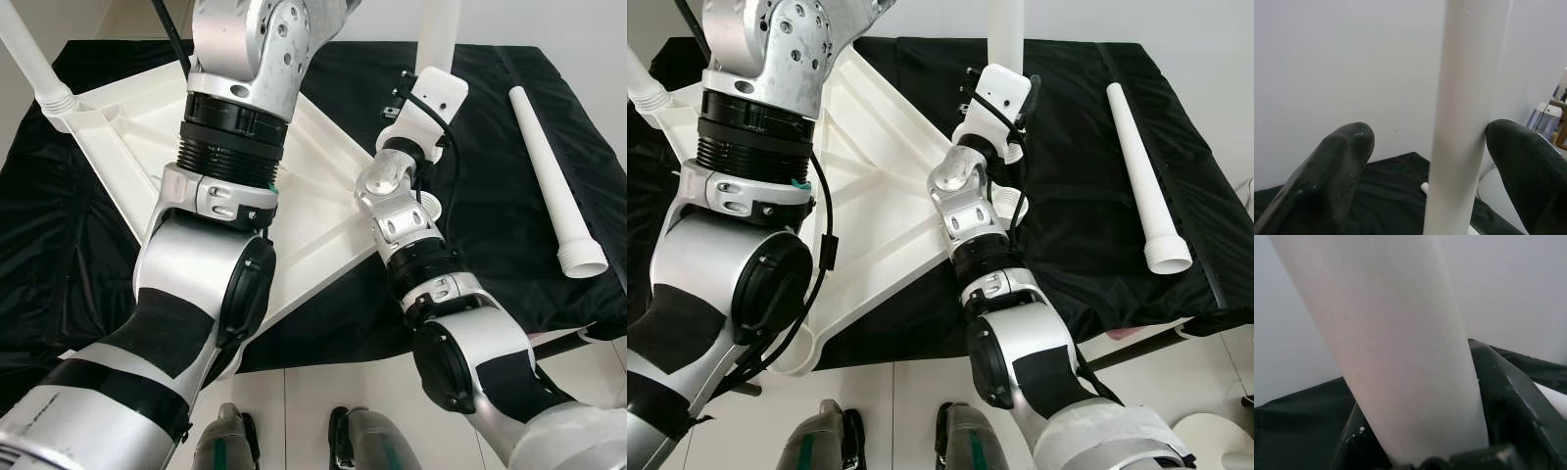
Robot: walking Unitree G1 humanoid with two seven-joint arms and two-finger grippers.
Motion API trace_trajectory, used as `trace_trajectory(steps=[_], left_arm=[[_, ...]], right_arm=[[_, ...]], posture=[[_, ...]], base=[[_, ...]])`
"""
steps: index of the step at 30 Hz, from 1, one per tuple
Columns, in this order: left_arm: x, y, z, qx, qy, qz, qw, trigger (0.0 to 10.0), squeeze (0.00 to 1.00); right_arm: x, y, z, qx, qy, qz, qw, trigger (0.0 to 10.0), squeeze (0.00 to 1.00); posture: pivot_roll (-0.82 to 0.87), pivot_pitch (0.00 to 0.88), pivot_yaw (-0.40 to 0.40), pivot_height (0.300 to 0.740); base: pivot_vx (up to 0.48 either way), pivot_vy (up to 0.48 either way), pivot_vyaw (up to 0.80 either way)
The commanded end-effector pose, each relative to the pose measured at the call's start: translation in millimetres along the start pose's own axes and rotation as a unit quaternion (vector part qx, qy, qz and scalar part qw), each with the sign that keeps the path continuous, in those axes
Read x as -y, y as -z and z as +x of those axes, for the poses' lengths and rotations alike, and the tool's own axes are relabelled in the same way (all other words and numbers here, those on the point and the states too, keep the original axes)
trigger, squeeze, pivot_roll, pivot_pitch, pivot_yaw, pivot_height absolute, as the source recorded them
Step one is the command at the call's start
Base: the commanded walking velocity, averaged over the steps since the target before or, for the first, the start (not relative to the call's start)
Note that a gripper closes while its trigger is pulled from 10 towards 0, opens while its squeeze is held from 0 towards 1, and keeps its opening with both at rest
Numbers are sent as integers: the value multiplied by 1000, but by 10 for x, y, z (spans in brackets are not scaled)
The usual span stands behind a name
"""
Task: Building children table
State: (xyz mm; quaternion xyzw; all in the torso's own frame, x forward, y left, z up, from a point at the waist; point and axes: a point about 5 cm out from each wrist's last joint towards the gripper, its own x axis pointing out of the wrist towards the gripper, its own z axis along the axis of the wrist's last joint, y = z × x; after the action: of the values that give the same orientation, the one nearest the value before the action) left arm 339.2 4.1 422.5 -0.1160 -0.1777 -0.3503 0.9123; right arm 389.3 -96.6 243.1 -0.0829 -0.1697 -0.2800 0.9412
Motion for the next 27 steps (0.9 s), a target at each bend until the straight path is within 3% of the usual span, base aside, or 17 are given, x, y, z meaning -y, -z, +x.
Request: trace_trajectory(steps=[1,2,7,14,16,17,19,27], left_arm=[[78,-11,-5,4,22,-7,1000,10000,0],[149,104,-71,-11,54,-28,998,10000,0],[165,174,-96,-28,62,-39,997,10000,0],[11,297,-142,-63,12,-20,998,10000,0],[-64,677,-410,-76,-5,-17,997,10000,0],[-64,677,-410,-76,-5,-17,997,10000,0],[-125,932,-574,-91,-28,-17,995,10000,0],[-381,1141,-716,-114,-97,-8,989,10000,0]], right_arm=[[12,-51,54,0,3,16,1000,10000,0],[61,-29,112,-9,0,21,1000,10000,0],[129,-5,195,-23,-10,36,999,10000,0],[237,30,274,-22,-68,68,995,10000,0],[270,20,274,-7,-79,67,995,10000,0],[270,20,274,-7,-79,67,995,10000,0],[298,37,262,-4,-94,72,993,10000,0],[362,148,200,-18,-144,83,986,10000,0]], posture=[[-130,59,-3,740],[-133,60,2,740],[-133,62,8,740],[-134,62,7,740],[-133,62,7,740],[-133,62,7,740],[-132,60,6,740],[-136,62,5,740]], base=[[0,0,0],[0,0,0],[0,0,0],[0,0,0],[0,0,0],[0,0,0],[0,0,0],[0,0,0]])
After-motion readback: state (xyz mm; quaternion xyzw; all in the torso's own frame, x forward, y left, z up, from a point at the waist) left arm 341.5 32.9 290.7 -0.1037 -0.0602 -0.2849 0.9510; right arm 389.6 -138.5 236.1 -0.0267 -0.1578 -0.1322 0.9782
